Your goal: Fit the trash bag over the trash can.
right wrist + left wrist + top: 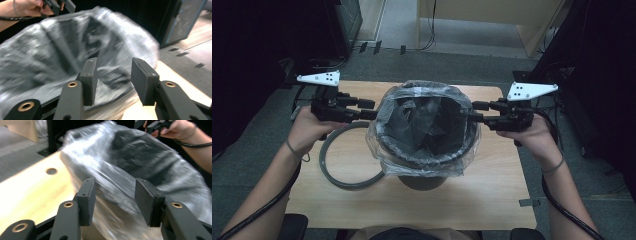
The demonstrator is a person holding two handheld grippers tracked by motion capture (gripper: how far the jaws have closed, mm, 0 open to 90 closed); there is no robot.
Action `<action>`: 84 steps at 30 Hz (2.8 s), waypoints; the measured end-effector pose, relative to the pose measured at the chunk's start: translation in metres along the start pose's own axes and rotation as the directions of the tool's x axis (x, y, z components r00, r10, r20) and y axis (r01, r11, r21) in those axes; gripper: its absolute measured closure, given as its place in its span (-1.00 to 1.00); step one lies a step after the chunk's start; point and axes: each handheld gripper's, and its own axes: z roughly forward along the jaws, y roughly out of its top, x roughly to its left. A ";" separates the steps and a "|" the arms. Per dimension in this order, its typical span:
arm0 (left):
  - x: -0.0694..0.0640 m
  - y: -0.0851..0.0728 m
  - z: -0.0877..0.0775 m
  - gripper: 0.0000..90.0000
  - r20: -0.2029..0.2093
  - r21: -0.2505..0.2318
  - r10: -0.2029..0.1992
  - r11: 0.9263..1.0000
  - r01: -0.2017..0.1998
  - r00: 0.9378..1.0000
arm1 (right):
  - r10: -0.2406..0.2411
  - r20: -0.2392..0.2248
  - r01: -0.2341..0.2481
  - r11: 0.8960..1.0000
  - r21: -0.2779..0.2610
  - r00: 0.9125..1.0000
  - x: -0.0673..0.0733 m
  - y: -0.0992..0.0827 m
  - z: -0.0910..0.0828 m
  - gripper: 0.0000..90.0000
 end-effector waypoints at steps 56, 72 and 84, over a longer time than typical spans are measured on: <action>0.071 0.021 0.082 1.00 -0.036 0.062 -0.069 0.996 0.071 0.997 | 0.171 0.172 -0.174 0.985 0.004 0.970 -0.063 0.002 0.083 1.00; 0.066 0.013 0.025 0.28 -0.105 -0.021 -0.045 0.999 0.043 0.993 | 0.137 0.091 -0.129 0.987 -0.092 0.986 -0.042 0.038 0.045 0.35; 0.059 -0.036 0.014 0.08 -0.154 0.038 -0.045 0.998 0.051 0.987 | 0.127 0.022 -0.127 0.992 -0.013 0.992 -0.013 0.064 0.067 0.42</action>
